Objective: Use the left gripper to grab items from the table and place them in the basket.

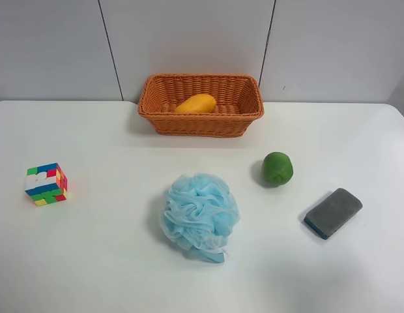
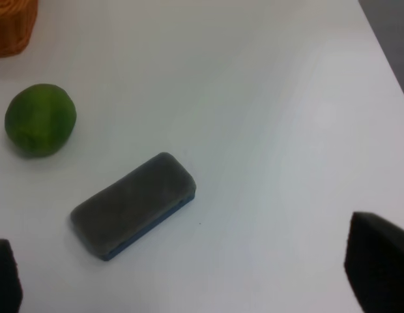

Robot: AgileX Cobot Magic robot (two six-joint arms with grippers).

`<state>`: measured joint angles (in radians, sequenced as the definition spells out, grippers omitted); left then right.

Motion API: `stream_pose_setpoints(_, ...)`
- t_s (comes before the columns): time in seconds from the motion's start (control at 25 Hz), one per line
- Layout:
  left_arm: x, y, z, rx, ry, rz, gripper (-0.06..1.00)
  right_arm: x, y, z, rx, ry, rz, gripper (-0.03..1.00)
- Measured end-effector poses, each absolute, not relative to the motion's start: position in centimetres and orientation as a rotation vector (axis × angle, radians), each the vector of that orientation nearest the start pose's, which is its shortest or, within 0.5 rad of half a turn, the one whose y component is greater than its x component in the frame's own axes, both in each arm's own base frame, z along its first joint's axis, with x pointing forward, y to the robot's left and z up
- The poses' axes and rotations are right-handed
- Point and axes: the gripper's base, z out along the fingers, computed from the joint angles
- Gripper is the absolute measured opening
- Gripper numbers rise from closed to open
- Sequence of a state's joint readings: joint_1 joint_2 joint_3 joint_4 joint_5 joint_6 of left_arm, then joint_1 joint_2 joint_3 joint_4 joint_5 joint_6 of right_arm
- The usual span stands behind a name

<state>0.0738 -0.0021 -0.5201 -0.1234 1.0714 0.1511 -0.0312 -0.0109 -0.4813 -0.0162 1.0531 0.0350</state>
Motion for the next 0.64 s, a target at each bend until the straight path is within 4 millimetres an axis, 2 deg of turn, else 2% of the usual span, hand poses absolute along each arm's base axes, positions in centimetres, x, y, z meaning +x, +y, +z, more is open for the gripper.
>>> stream_pose_setpoints(0.64, -0.82, -1.05, 28.24, 0.087, 2.021, -0.005, 0.99, -0.41, -0.12, 27.26, 0.068, 2.043, -0.017, 0.99)
